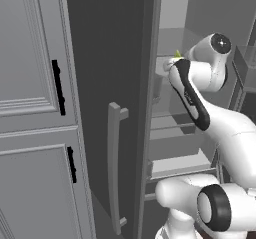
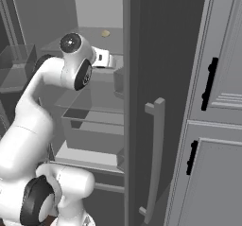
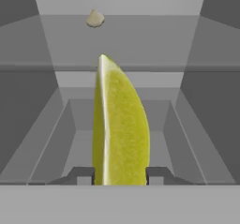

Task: Grab a lemon wedge from the fridge and one ice cube from the ice bowl, and put them in the glass of lemonade.

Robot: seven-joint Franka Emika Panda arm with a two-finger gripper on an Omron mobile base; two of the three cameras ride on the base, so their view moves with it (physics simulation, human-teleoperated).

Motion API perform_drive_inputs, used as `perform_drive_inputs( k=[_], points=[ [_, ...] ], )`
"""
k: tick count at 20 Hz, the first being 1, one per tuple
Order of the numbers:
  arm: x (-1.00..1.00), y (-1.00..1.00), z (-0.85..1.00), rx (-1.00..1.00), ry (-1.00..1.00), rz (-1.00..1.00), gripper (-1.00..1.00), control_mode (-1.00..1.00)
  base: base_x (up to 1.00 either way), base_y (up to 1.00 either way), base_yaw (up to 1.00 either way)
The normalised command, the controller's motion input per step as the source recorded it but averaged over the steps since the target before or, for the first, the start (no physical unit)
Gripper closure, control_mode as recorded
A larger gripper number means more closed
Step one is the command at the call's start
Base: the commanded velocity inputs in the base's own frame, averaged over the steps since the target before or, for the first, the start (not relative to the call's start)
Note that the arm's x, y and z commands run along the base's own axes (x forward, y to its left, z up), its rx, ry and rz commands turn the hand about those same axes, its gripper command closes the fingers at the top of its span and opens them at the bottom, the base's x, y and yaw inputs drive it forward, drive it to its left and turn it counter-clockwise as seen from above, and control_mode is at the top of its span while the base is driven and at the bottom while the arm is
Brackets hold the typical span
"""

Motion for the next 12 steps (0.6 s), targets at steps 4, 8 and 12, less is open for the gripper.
perform_drive_inputs(
  k=[4,8,12],
  points=[
    [-1.00,0.00,-0.15,0.00,0.00,0.00,1.00,-1.00,0.00,0.00,0.00],
    [-1.00,0.00,-0.22,0.00,0.03,0.00,1.00,-1.00,0.00,0.00,0.00],
    [-1.00,0.06,-0.26,0.00,0.07,0.00,1.00,-1.00,0.00,0.00,0.00]
  ],
)
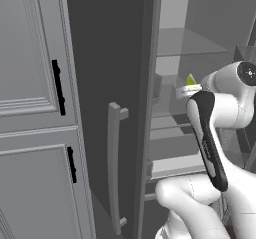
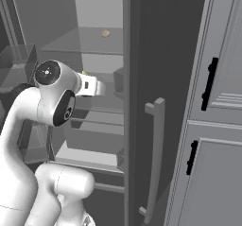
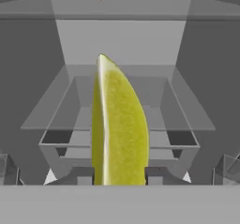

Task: Grab a lemon wedge from the fridge and one ice cube from the ice bowl, and put them in the glass of lemonade.

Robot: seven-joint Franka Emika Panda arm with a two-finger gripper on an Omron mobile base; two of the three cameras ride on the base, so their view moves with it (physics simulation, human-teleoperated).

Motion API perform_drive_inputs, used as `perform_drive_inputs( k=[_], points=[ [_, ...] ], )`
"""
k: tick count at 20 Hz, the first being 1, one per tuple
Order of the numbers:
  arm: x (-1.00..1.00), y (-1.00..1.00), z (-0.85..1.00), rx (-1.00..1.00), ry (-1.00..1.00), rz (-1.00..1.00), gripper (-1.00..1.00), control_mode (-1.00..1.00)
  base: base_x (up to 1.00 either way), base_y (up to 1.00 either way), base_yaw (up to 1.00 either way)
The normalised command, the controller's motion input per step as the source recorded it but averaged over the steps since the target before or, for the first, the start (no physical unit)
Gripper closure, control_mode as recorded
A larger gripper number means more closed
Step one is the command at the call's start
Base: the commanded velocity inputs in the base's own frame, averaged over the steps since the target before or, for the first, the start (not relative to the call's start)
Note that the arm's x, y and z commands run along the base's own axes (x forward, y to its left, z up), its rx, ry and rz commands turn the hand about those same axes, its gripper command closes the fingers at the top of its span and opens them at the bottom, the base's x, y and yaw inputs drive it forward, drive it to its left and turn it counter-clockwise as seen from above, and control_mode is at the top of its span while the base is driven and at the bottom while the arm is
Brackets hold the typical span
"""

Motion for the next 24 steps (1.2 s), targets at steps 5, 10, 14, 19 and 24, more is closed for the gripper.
perform_drive_inputs(
  k=[5,10,14,19,24],
  points=[
    [-0.82,0.06,-0.10,0.00,0.07,0.00,1.00,-1.00,0.00,0.00,0.00],
    [-0.81,0.00,-0.01,0.00,0.01,0.00,1.00,-1.00,0.00,0.00,0.00],
    [-0.81,0.00,-0.04,0.00,0.02,0.00,1.00,-1.00,0.00,0.00,0.00],
    [-0.94,0.00,-0.04,0.00,0.04,0.00,1.00,-1.00,0.00,0.00,0.00],
    [-0.15,0.05,-0.07,-0.01,0.03,0.00,1.00,-1.00,0.00,0.00,0.00]
  ],
)
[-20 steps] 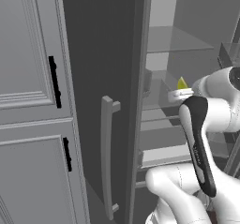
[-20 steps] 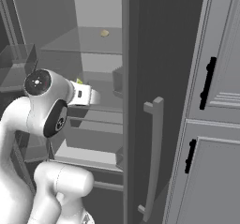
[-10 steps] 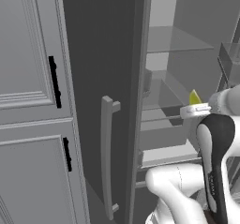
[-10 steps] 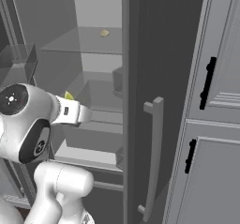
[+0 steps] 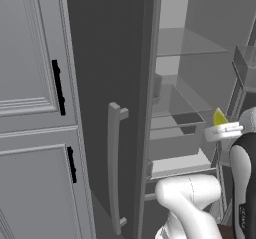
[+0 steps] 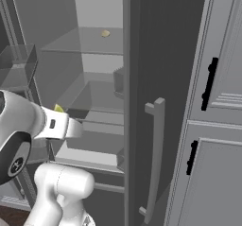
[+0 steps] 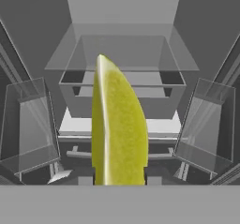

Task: Grab a lemon wedge from the fridge and one ice cube from the ice bowl, and put them in the glass of lemonade.

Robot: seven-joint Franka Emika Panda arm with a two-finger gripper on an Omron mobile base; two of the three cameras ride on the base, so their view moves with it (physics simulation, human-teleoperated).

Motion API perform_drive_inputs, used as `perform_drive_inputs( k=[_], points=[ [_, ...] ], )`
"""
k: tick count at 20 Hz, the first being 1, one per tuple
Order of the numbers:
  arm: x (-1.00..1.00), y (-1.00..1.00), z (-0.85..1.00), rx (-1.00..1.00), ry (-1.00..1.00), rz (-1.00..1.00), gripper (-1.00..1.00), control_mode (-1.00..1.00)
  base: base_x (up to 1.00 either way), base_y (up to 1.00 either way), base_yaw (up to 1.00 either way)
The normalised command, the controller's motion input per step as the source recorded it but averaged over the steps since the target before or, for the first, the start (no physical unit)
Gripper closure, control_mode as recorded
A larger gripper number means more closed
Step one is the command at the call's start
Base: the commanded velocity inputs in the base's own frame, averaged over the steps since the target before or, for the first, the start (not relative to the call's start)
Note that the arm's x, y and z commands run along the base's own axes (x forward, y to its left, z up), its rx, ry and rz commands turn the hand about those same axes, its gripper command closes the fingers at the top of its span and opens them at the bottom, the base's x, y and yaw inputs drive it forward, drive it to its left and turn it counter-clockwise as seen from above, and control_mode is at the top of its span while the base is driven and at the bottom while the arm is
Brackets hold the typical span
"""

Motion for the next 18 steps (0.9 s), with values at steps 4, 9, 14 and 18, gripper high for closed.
perform_drive_inputs(
  k=[4,9,14,18],
  points=[
    [0.29,0.00,-0.03,0.00,0.00,0.00,1.00,-1.00,0.00,0.00,0.00],
    [0.11,0.01,-0.07,0.00,0.01,0.00,1.00,-1.00,0.00,0.00,0.00],
    [0.01,0.03,-0.11,0.00,0.03,0.00,1.00,1.00,-0.05,0.00,0.00],
    [0.00,0.00,0.00,0.00,0.00,0.00,1.00,1.00,-0.71,0.00,0.00]
  ],
)
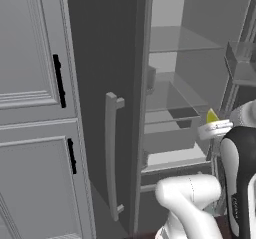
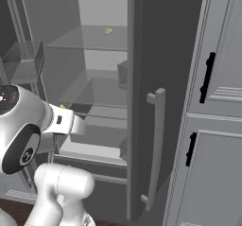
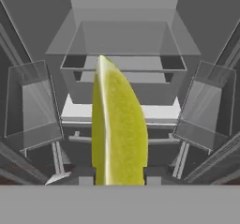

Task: Grab a lemon wedge from the fridge and one ice cube from the ice bowl, and put them in the glass of lemonade.

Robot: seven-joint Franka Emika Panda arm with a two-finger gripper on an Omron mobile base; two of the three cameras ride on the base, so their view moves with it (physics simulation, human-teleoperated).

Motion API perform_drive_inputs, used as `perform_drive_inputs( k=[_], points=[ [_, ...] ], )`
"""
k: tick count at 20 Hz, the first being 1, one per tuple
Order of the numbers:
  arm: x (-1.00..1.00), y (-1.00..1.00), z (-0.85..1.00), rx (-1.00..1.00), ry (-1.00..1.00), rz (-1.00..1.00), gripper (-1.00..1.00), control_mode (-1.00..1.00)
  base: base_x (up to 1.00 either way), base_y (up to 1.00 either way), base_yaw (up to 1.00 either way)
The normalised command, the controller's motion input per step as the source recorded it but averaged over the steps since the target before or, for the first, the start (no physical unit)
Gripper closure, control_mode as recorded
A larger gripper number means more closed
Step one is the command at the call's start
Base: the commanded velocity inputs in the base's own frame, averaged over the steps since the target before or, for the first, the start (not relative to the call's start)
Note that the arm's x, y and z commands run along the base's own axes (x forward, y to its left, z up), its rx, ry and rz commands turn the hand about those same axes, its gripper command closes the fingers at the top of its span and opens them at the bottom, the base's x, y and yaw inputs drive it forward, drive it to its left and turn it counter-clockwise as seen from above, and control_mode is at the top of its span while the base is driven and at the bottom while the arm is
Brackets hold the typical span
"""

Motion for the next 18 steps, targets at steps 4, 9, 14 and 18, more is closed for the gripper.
perform_drive_inputs(
  k=[4,9,14,18],
  points=[
    [0.00,0.00,0.00,0.00,0.00,0.00,1.00,1.00,-0.98,0.00,0.00],
    [0.00,0.00,0.00,0.00,0.00,0.00,1.00,1.00,-0.76,-0.03,-0.03],
    [0.00,0.00,0.00,0.00,0.00,0.00,1.00,1.00,-0.45,-0.24,-0.09],
    [0.00,0.00,0.00,0.00,0.00,0.00,1.00,1.00,-0.40,-0.34,-0.16]
  ],
)
